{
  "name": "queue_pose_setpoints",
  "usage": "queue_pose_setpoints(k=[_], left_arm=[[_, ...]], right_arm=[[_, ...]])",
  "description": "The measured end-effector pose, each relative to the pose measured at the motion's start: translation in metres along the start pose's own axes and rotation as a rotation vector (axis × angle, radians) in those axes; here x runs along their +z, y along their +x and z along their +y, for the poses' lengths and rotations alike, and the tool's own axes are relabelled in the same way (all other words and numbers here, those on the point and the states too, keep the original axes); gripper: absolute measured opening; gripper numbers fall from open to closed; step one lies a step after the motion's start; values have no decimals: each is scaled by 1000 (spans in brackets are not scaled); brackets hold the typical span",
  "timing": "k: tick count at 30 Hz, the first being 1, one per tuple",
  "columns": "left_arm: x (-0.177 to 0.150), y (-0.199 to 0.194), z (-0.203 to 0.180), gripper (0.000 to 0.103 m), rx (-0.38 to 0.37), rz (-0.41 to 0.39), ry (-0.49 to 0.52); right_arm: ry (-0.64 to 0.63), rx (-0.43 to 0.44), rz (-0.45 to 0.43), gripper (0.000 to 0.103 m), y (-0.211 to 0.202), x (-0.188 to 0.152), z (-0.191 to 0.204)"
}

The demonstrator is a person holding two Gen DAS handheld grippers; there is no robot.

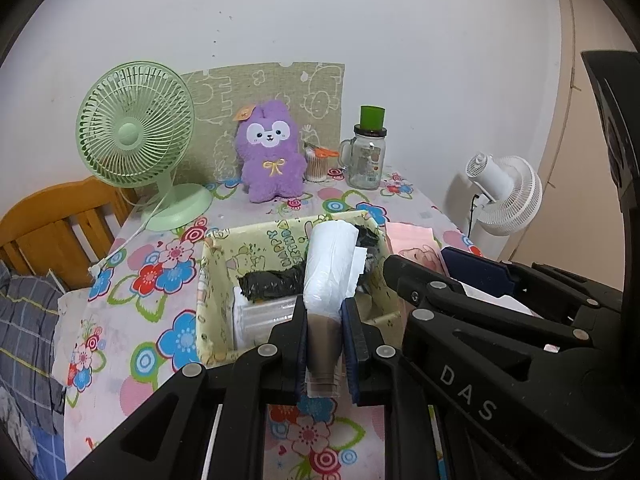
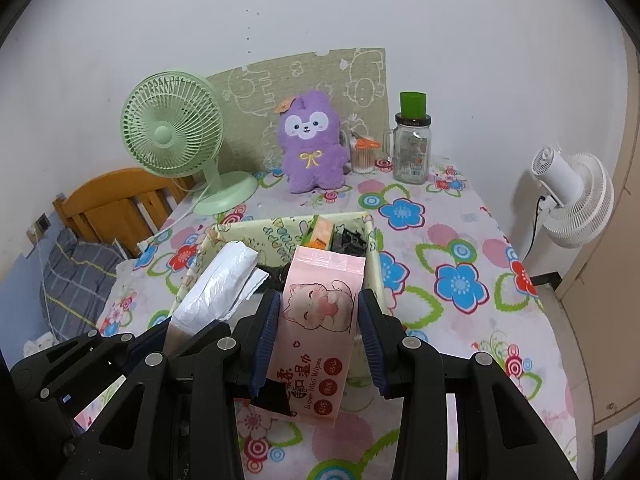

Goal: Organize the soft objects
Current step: 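Carry white roll over box with left tool while right tool carries pink packet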

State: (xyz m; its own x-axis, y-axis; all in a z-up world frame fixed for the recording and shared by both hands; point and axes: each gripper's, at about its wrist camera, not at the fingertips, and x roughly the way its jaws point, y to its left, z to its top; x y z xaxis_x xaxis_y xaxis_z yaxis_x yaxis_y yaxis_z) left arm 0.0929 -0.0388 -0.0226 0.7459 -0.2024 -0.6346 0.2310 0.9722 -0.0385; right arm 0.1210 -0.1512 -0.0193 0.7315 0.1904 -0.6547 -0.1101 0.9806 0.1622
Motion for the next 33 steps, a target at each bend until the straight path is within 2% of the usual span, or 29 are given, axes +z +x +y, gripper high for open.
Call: queue_pose_setpoints(k=[9, 23, 33], left_arm=[[21, 31, 8, 14, -12, 22, -2], [31, 73, 14, 14, -38, 78, -15], [25, 93, 31, 20, 16, 118, -26]], right_arm=[[-2, -9, 13, 43, 24, 17, -3], [1, -42, 68, 43, 67, 33, -14], [-9, -28, 126, 43, 99, 32, -8]])
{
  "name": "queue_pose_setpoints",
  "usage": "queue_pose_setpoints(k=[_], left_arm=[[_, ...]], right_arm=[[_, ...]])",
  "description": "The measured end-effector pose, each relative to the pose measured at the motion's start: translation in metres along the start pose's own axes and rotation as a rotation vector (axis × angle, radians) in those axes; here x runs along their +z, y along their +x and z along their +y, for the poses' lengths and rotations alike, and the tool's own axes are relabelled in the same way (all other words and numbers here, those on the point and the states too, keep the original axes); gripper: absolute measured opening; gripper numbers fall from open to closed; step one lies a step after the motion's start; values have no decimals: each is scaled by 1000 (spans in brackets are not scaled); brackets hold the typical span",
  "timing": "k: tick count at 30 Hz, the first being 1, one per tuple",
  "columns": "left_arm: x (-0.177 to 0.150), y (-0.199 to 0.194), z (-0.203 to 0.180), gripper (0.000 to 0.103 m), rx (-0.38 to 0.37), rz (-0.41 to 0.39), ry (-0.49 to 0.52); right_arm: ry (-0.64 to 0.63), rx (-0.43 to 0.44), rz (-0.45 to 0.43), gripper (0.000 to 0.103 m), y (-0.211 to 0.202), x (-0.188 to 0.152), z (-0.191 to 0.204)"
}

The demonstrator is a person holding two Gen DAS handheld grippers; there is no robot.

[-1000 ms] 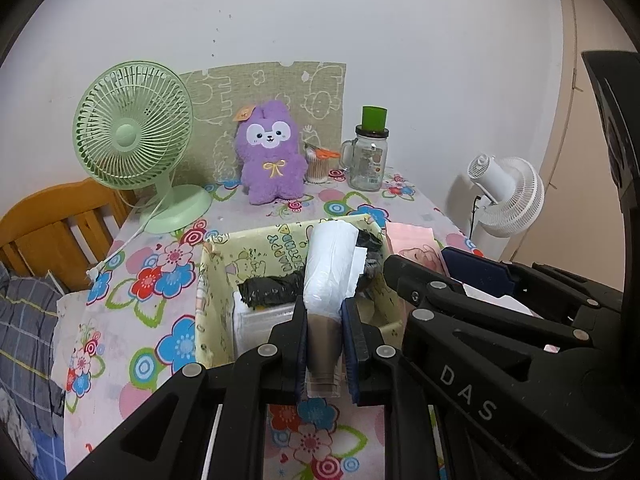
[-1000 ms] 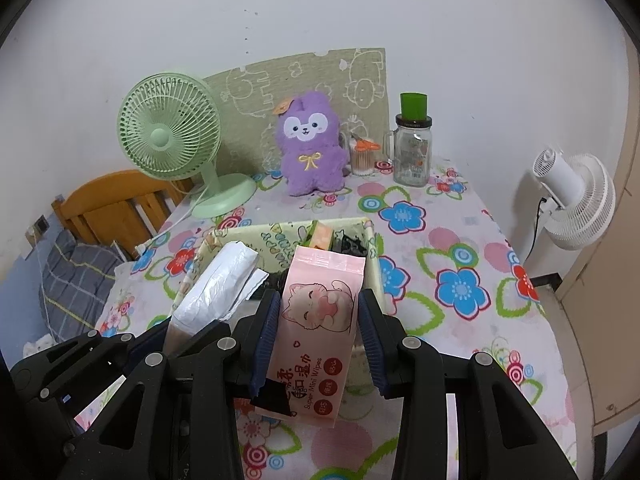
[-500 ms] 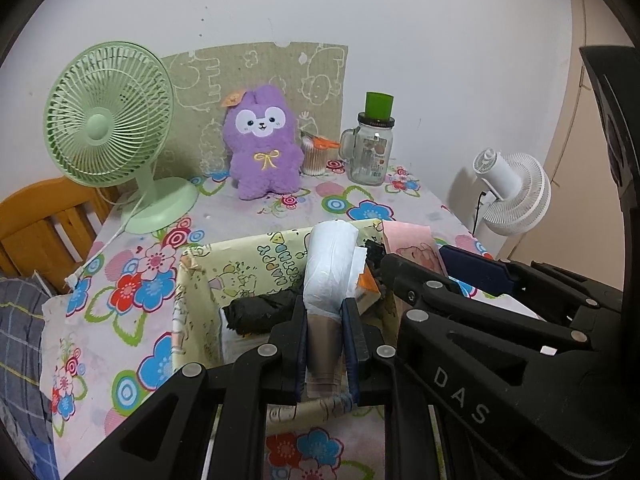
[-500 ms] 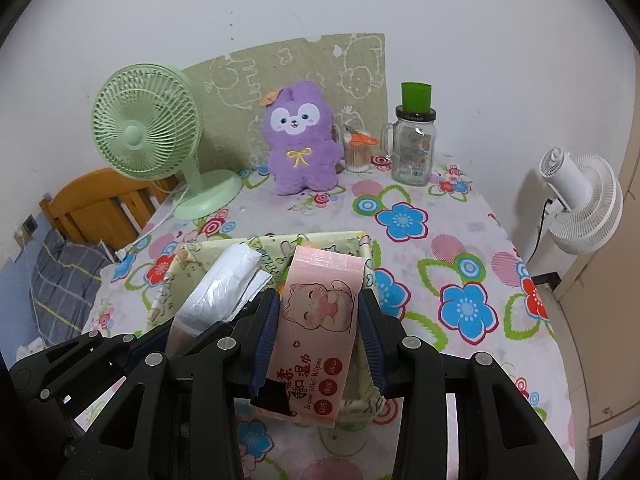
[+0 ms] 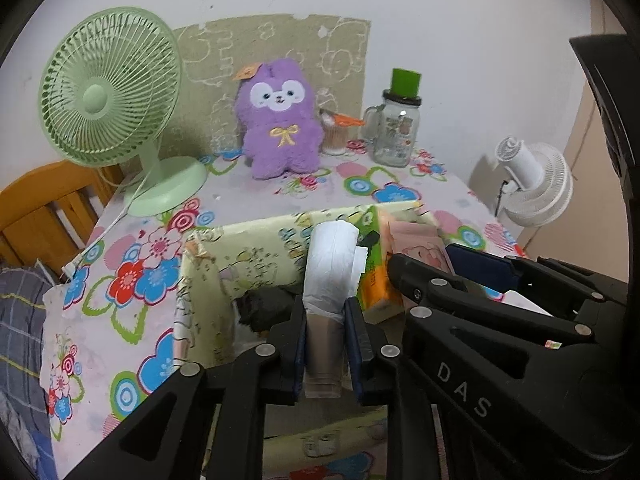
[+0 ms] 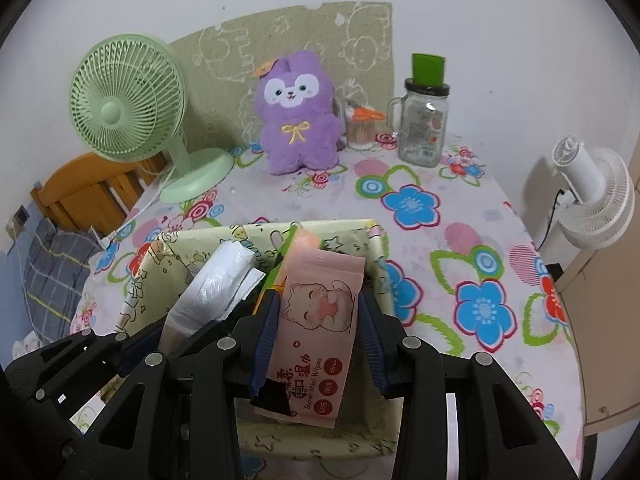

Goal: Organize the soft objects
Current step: 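Carry white roll over box with left tool while right tool carries pink packet, then lower roll into box and open left tool while right tool releases pink packet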

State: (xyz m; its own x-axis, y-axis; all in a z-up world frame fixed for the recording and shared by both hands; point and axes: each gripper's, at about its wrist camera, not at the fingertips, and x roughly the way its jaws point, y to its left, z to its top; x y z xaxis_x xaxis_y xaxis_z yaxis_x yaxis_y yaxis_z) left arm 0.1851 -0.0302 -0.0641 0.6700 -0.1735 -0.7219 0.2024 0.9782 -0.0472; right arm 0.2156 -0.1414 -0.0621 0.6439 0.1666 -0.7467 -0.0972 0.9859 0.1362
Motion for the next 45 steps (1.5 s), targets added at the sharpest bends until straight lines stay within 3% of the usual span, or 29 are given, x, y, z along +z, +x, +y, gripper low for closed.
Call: queue_pose_setpoints(k=[4, 8, 10, 21, 32, 37, 45], left_arm=[[-2, 3, 9, 35, 22, 9, -19], [-4, 4, 16, 42, 67, 14, -28], [-5, 4, 22, 51, 80, 21, -43], [-17, -8, 23, 61, 85, 27, -25], [-20, -21, 17, 71, 86, 3, -23], [-20, -24, 17, 75, 88, -8, -31], [-20, -30, 9, 82, 76, -10, -21]], right_arm=[[-18, 24, 12, 43, 8, -1, 10], [-40, 40, 14, 43, 12, -1, 22], [-34, 63, 21, 43, 12, -2, 24], [-40, 132, 50, 43, 8, -12, 36], [-34, 106, 24, 45, -5, -17, 33], [-18, 68, 15, 72, -7, -17, 26], [-4, 31, -8, 82, -19, -20, 13]])
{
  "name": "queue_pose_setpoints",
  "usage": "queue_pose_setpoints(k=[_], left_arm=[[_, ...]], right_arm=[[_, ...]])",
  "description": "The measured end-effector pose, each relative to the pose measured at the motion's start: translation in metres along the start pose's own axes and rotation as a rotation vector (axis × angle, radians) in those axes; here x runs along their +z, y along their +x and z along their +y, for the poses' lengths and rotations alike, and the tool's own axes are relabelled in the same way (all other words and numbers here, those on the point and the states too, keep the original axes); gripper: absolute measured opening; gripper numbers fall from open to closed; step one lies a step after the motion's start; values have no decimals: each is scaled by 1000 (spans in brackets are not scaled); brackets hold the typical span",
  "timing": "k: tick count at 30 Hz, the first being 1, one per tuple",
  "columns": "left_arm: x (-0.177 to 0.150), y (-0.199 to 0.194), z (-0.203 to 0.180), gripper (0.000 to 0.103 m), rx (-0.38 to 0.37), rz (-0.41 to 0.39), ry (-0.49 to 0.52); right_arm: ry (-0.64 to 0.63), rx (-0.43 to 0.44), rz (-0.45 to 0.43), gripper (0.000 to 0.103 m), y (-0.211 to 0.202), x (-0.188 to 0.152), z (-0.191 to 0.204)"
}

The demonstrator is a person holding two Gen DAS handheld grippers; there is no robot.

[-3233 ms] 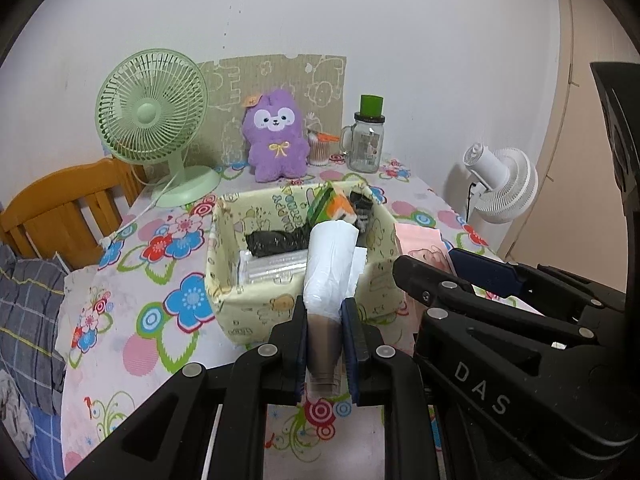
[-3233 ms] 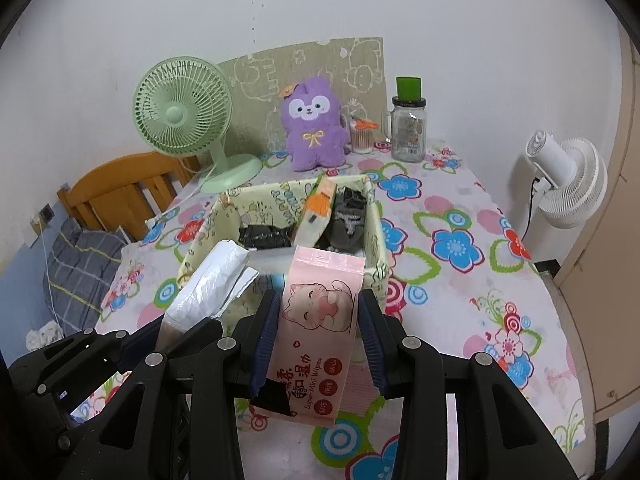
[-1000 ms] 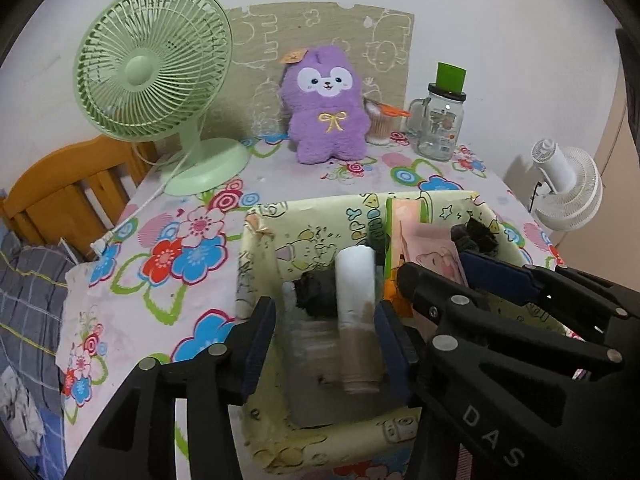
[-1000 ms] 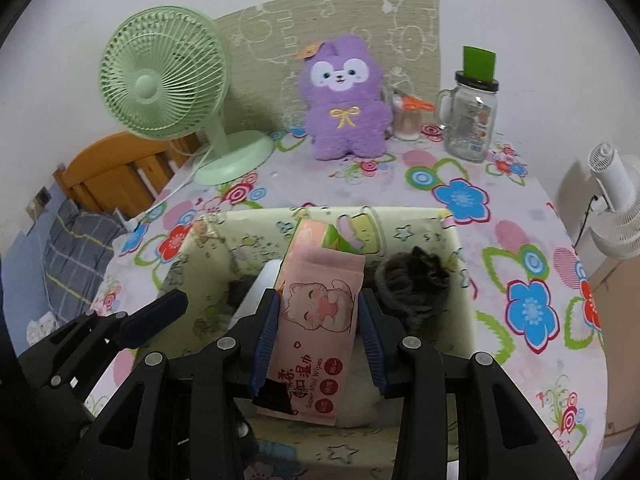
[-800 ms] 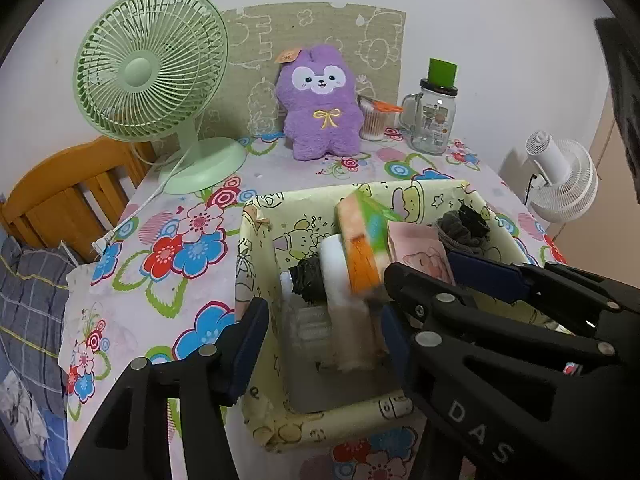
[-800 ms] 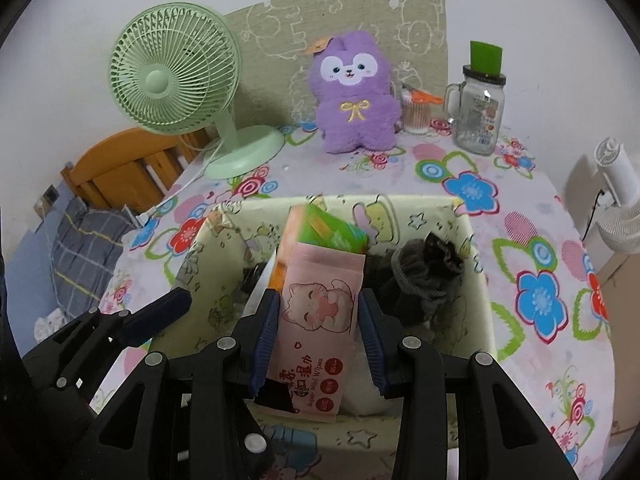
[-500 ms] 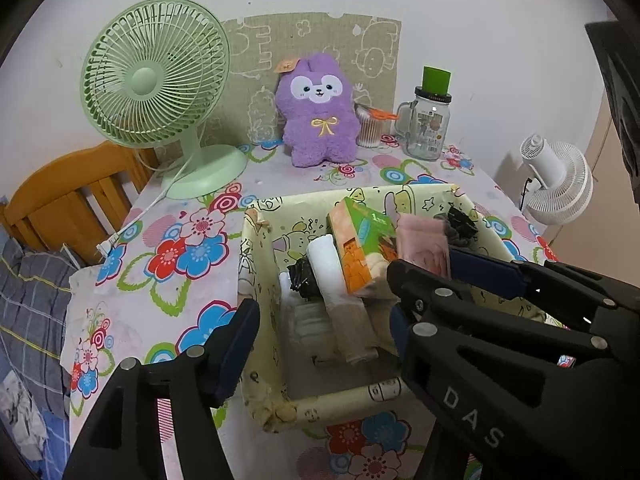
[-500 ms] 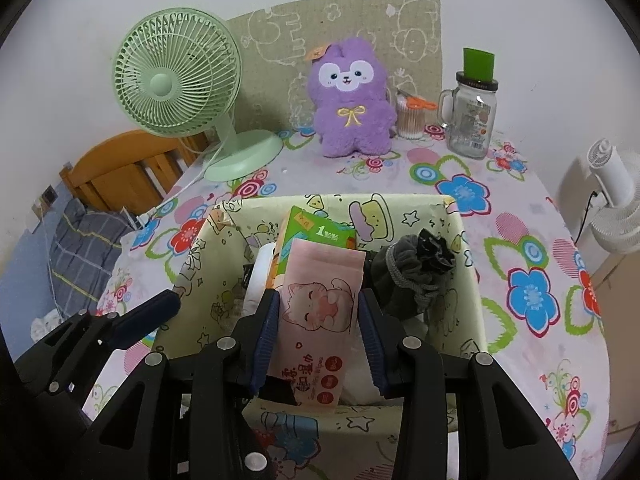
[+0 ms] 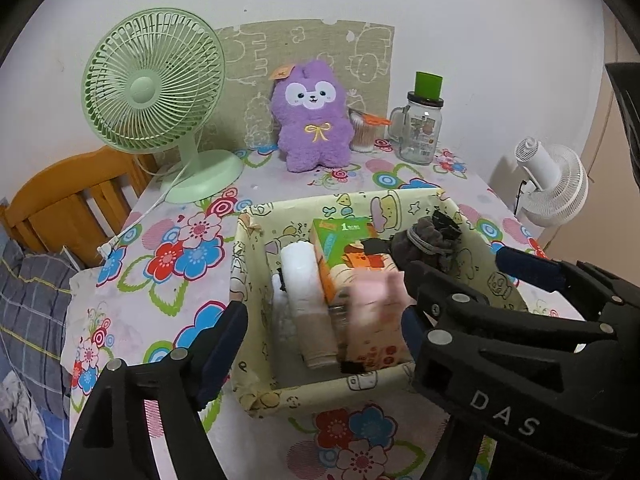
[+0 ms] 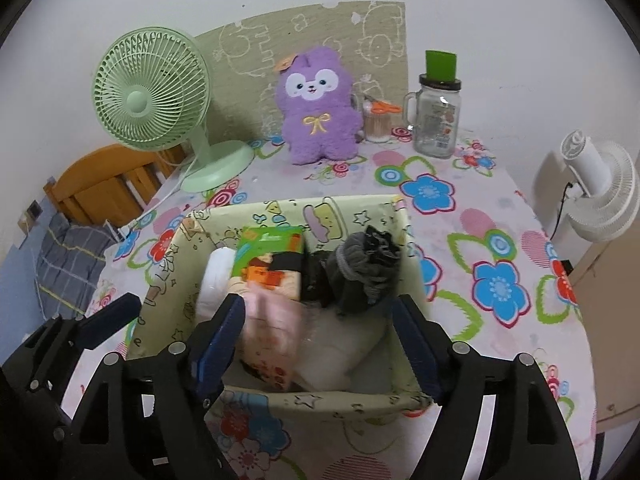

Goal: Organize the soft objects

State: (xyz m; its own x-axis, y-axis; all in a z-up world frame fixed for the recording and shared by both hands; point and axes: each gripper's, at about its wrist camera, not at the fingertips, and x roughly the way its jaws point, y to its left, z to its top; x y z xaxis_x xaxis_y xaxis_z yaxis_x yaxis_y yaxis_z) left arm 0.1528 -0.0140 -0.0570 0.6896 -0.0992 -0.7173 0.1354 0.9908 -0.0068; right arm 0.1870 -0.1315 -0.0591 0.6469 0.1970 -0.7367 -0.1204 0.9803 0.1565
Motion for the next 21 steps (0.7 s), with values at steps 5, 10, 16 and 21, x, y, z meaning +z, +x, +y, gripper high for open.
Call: queue_pose_setpoints(k=[5, 10, 16, 21], left_arm=[[-1, -6, -5, 89, -5, -7, -2], [-5, -11, -10, 96, -4, -13, 6], [-11, -18, -14, 100, -7, -14, 11], [-17, -25, -16, 101, -9, -20, 8]], right_arm=[[3, -26, -12, 86, -10, -3, -8], [11, -42, -26, 89, -20, -8, -15], [14, -55, -30, 91, -28, -16, -19], [16, -64, -38, 91, -36, -23, -22]])
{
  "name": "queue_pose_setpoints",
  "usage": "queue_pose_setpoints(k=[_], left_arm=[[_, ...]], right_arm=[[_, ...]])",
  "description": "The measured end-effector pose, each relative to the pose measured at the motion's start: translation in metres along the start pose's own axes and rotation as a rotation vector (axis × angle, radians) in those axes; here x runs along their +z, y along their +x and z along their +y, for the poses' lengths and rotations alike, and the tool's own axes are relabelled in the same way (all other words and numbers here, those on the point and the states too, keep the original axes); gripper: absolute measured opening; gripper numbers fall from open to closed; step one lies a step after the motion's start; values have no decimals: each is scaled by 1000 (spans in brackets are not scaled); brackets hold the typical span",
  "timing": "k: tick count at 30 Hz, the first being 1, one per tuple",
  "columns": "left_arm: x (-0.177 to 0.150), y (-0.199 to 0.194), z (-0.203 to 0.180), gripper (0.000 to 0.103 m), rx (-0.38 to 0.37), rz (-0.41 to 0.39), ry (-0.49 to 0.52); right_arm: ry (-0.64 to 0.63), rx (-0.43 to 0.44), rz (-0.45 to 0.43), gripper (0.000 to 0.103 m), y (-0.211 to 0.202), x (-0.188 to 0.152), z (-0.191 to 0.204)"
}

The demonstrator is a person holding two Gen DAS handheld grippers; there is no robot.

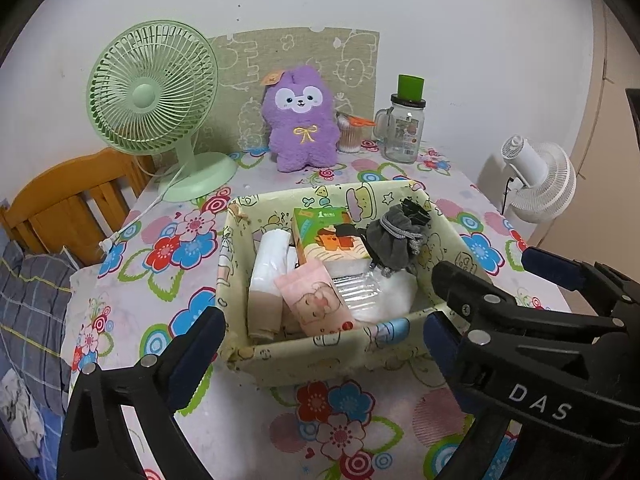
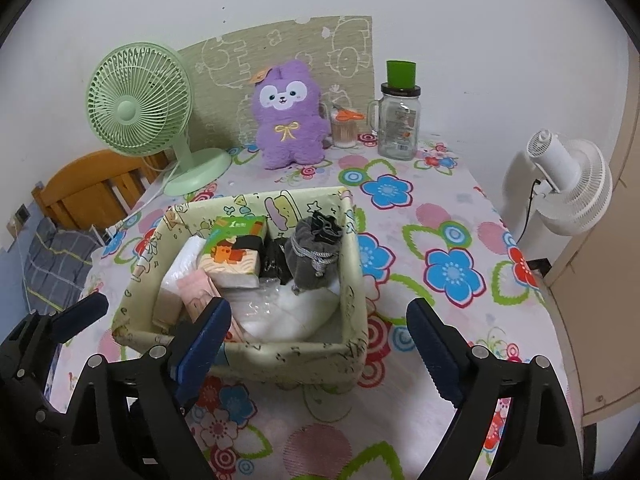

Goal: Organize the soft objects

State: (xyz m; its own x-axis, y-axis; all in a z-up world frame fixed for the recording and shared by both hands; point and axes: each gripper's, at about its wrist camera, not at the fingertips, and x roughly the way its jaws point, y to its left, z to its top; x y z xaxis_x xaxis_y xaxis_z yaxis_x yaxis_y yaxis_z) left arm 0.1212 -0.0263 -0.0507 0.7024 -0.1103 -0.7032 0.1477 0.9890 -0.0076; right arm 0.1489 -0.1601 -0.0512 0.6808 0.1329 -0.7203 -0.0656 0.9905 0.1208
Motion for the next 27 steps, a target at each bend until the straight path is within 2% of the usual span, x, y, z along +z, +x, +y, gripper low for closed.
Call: queue_pose_setpoints(k=[27], left_arm=[[-24, -56, 11, 103, 36, -71, -33]], right_arm=[[-9, -13, -93, 94, -62, -27, -7]])
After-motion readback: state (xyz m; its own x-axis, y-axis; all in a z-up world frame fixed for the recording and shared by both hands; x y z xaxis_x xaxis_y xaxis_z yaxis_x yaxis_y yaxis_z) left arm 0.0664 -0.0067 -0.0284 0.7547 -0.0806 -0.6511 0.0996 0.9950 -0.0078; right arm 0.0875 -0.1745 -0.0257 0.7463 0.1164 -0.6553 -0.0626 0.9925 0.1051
